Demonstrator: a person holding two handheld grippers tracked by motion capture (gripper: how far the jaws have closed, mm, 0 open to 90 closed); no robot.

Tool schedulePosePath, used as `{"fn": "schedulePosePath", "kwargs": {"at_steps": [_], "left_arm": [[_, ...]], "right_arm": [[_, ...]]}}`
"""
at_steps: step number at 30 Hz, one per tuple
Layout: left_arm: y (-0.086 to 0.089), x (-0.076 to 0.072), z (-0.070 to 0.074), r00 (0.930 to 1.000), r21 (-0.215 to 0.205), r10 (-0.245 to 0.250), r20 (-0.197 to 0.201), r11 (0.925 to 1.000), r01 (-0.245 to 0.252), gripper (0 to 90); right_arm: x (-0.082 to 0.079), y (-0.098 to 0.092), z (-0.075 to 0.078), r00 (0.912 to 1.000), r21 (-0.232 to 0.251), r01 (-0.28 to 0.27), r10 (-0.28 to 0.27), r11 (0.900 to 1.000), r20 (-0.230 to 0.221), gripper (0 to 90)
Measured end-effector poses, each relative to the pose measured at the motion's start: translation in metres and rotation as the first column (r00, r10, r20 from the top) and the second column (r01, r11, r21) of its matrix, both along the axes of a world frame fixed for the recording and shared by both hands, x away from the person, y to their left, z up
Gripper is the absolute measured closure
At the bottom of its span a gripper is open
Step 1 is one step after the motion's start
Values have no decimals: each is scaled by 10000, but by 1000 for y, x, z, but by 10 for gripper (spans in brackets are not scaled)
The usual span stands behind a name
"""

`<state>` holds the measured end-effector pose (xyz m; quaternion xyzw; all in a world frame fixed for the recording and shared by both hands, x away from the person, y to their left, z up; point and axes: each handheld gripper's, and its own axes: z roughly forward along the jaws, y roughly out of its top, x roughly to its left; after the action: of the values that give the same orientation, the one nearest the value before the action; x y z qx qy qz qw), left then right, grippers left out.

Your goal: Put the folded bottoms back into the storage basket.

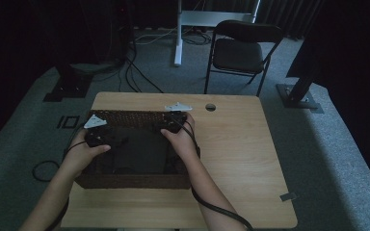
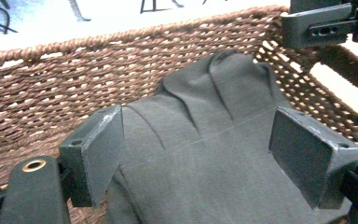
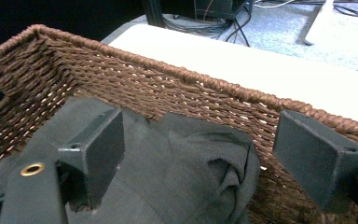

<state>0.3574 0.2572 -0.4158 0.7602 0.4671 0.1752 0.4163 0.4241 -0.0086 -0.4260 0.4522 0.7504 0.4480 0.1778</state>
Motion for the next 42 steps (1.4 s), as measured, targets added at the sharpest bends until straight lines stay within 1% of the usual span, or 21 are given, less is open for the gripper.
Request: {"fn": "schedulePosePath", "kwargs": {"at_steps": [3, 5, 7, 10, 13, 14, 15, 18, 20, 21, 22, 27, 29, 30, 33, 35, 37, 39, 41, 42], "left_arm": [[-1, -3, 4, 10000, -85, -23, 86, 10000, 24, 193], [-2, -6, 6, 10000, -136, -69, 66, 9999, 70, 193], [-2, -8, 7, 9998, -96, -176, 74, 9998, 177, 193], [-3, -11, 10, 9997, -235, -220, 125, 9995, 223, 192], [-4, -16, 12, 9995, -264, -250, 205, 9993, 256, 192], [-4, -16, 12, 9995, -264, -250, 205, 9993, 256, 192], [-4, -18, 14, 9995, -327, -120, 291, 9994, 129, 192], [-4, -20, 15, 9995, -361, -84, 307, 9993, 95, 192], [-2, -23, 17, 9992, -419, -18, 389, 9991, 34, 182], [-2, -25, 18, 9991, -485, -5, 416, 9988, 26, 182], [-1, -28, 19, 9989, -549, -23, 465, 9985, 48, 182], [-1, -35, 21, 9986, -624, -123, 514, 9979, 156, 182], [-1, -38, 22, 9983, -574, -168, 553, 9982, 200, 182], [-1, -40, 22, 9981, -542, -202, 575, 9983, 233, 182], [0, -44, 23, 9977, -462, -202, 642, 9987, 232, 182], [0, -47, 24, 9975, -381, -227, 674, 9990, 253, 182], [0, -51, 25, 9971, -406, -250, 713, 9988, 279, 182], [-1, -54, 25, 9965, -320, -287, 784, 9990, 313, 181], [-1, -57, 25, 9962, -417, -332, 799, 9985, 366, 181], [-2, -59, 24, 9962, -374, -374, 783, 9985, 404, 182]], "right_arm": [[-3, -3, 5, 9999, -45, -78, 78, 10000, 131, 160], [-5, -7, 10, 9996, -48, -86, 87, 10000, 253, 160], [-6, -10, 14, 9993, -50, -117, 119, 9999, 366, 151], [-10, -15, 19, 9982, -140, -134, 142, 9998, 583, 150], [-12, -21, 24, 9966, -250, -193, 213, 9995, 791, 145], [-12, -21, 24, 9966, -250, -193, 213, 9995, 791, 145], [-14, -26, 27, 9962, -309, -232, 257, 9993, 837, 140], [-15, -27, 28, 9959, -278, -211, 234, 9994, 870, 140], [-18, -36, 32, 9958, -140, -131, 143, 9998, 907, 140], [-18, -36, 32, 9958, -140, -131, 143, 9998, 907, 140], [-20, -40, 33, 9950, -77, -99, 106, 9999, 990, 139], [-23, -48, 35, 9937, -65, -28, 35, 10000, 1117, 139], [-24, -52, 36, 9932, -51, 6, -1, 10000, 1163, 137], [-26, -57, 36, 9927, 20, 152, -153, 9999, 1193, 137], [-27, -62, 37, 9924, 80, 194, -203, 9998, 1217, 137], [-28, -67, 37, 9906, 62, 275, -281, 9996, 1341, 137], [-29, -72, 36, 9905, 140, 407, -422, 9991, 1307, 137], [-29, -77, 34, 9909, 13, 405, -403, 9992, 1284, 137], [-30, -81, 33, 9910, 120, 522, -533, 9986, 1226, 139], [-31, -83, 31, 9910, 103, 503, -512, 9987, 1236, 138]]}}
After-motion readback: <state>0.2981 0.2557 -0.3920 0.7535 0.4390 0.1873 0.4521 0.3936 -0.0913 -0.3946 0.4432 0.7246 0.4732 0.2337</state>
